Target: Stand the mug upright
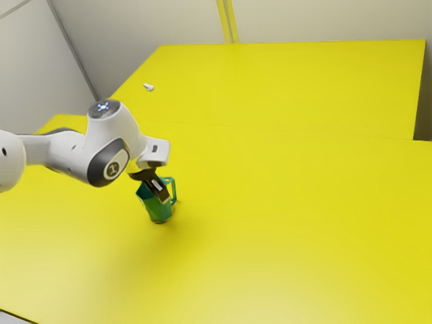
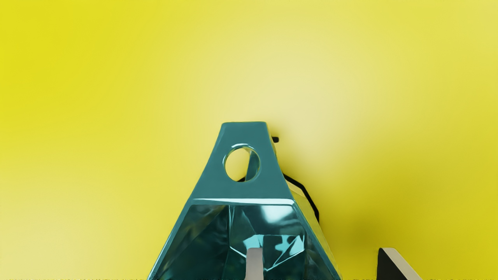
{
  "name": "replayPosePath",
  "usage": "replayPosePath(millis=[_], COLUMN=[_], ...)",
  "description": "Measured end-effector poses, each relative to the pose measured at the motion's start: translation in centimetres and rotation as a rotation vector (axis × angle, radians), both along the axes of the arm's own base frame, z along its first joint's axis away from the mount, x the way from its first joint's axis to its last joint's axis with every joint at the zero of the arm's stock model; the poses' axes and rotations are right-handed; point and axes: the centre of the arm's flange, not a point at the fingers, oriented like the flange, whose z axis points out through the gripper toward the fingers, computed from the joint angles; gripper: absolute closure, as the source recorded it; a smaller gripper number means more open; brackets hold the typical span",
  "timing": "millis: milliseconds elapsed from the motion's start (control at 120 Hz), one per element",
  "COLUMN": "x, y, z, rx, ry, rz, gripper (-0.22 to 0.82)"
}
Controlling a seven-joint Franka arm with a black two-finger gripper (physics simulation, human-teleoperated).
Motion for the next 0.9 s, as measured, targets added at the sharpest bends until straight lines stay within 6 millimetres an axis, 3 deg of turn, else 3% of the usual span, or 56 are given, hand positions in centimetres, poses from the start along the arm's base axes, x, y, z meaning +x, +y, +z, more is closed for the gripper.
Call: replayPosePath(millis=[133,233,442,617,725,900], x=[-0.2,0.9,5.6,8.8,9.9,8.8], y=[-0.3,-0.5,-0.4,0.1,0.3,-0.7], z=[2.1,5.1,12.9,18.1,20.0,21.0], rx=[-0.005,-0.009,-0.057,-0.109,-0.118,-0.125], ry=[-0.019,-0.041,-0.038,0.004,0.039,0.123], rz=[0.004,0.021,0.102,0.172,0.202,0.232], gripper=[0.32,0.30,0.14,0.06,0.04,0.02])
